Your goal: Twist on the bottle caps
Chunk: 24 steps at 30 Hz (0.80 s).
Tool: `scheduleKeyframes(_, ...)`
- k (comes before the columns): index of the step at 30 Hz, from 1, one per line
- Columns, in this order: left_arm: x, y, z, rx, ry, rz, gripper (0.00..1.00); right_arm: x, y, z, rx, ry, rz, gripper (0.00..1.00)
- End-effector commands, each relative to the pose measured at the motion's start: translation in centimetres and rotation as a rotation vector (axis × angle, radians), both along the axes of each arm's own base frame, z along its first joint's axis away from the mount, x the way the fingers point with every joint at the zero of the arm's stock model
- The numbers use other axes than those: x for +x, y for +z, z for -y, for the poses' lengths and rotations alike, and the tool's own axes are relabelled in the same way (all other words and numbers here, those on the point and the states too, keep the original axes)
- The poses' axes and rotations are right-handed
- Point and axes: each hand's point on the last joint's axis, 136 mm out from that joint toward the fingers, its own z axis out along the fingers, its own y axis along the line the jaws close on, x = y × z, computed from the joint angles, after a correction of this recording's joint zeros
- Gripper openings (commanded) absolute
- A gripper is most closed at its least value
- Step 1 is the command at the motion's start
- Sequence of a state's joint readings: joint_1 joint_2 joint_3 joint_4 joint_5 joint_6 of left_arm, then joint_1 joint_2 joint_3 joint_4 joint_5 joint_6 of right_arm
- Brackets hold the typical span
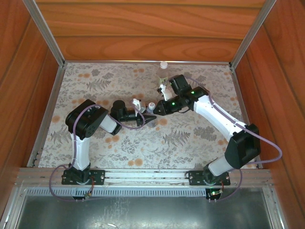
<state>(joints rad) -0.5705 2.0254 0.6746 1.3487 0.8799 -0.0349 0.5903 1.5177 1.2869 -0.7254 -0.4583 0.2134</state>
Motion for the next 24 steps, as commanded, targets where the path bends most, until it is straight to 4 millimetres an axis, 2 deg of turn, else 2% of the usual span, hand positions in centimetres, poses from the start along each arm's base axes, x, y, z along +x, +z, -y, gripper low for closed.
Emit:
scheduleKeyframes(1, 0.2, 0.2, 0.2, -0.007, -0.007, 0.002, 0.50, 0.0, 2.3, 0.6, 0.005, 0.022, 0.109, 0.39)
scheduleKeyframes(6, -1.1, 0.6, 0.8, 0.024, -0.027, 0.052, 0.49, -1.0, 4.6, 1.7, -0.008, 0.183, 0.355, 0.76)
scheduleKeyframes(9, -2.0, 0.6, 1.3, 0.090, -0.046, 0.108, 0.49, -3.5, 5.2, 2.2, -0.011, 0.433, 0.546, 0.85)
scheduleKeyframes(14, -3.3, 2.3, 1.2, 0.145, -0.064, 0.202, 0.49, -5.6, 5.4, 3.7, -0.128, 0.707, 0.769, 0.88)
scheduleKeyframes(19, -5.3, 3.7, 0.8, 0.186, -0.115, 0.273, 0.50, -6.7, 5.3, 4.2, -0.221, 0.885, 0.805, 0.86)
scheduleKeyframes(22, -6.1, 3.6, 0.6, 0.218, -0.136, 0.296, 0.50, -6.2, 5.3, 3.9, -0.255, 0.927, 0.801, 0.79)
scheduleKeyframes(24, -6.4, 3.5, 0.5, 0.238, -0.140, 0.304, 0.50, -5.6, 5.5, 3.5, -0.263, 0.935, 0.811, 0.70)
